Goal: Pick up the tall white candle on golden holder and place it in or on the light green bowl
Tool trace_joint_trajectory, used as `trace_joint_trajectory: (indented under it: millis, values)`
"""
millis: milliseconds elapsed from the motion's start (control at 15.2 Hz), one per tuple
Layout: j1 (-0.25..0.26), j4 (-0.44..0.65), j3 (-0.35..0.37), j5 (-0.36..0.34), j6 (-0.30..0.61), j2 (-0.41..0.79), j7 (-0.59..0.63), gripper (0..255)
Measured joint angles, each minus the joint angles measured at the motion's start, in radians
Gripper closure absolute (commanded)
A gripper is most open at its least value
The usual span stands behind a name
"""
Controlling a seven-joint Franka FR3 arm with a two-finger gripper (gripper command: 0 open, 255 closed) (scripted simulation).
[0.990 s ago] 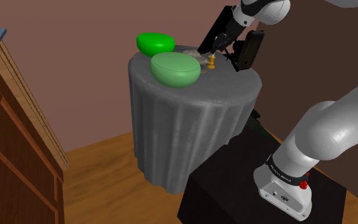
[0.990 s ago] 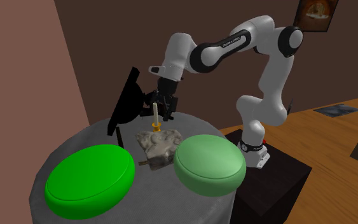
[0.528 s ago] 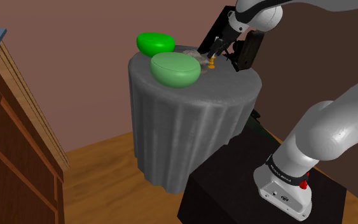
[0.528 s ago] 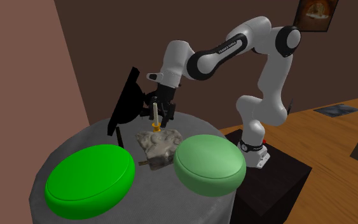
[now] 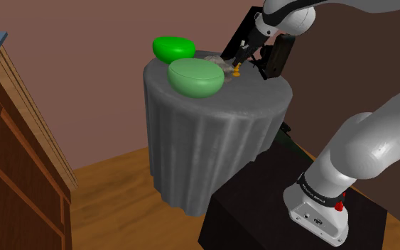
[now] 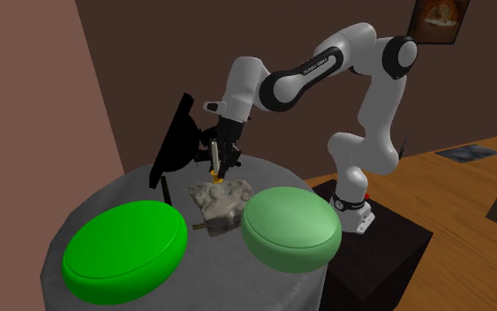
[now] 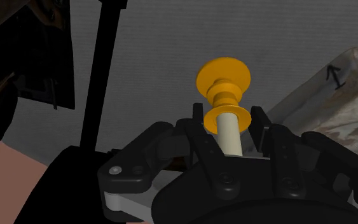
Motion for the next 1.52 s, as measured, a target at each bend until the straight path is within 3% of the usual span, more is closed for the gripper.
trace_joint_trajectory:
  millis: [528, 1518]
  values:
    - [-0.001, 0.005, 0.001, -0.002, -0.007, -0.002, 0.003, 255]
    - [-0.012, 0.165, 0.021, -0.039, -0.197, -0.038, 0.06, 255]
